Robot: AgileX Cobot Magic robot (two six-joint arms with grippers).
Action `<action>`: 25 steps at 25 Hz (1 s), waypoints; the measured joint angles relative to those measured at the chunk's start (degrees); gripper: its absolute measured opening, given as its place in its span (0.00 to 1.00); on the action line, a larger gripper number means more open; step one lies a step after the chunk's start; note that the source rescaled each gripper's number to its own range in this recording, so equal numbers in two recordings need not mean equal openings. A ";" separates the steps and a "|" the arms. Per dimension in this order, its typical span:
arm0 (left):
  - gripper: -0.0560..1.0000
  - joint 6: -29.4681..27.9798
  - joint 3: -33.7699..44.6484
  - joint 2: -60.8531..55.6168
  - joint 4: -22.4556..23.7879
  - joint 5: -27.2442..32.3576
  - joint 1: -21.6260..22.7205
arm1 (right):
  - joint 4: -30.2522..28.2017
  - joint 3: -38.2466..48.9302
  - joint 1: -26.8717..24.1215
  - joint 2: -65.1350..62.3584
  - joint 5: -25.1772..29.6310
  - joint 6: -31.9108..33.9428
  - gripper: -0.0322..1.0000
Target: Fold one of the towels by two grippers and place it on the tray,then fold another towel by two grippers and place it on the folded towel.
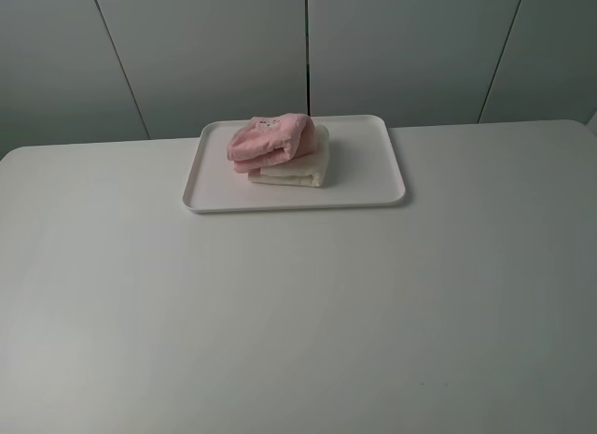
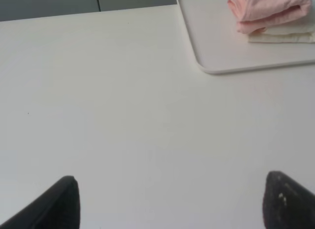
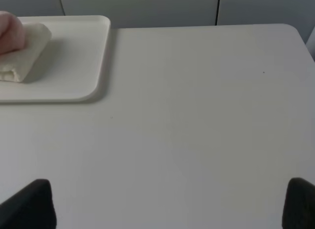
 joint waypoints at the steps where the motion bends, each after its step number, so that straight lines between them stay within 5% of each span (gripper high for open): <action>1: 0.96 0.00 0.00 0.00 0.00 0.00 0.00 | 0.00 0.00 0.00 0.00 0.00 0.00 1.00; 10: 0.96 0.00 0.00 0.00 -0.13 0.00 0.27 | 0.00 0.00 0.00 0.00 0.00 -0.10 1.00; 18: 0.96 0.00 0.00 0.00 -0.24 0.00 8.58 | 0.00 0.00 0.00 0.00 0.00 -0.10 1.00; 25: 0.96 0.00 0.00 0.00 -0.24 0.00 9.12 | 0.00 0.00 0.00 0.00 0.00 -1.64 1.00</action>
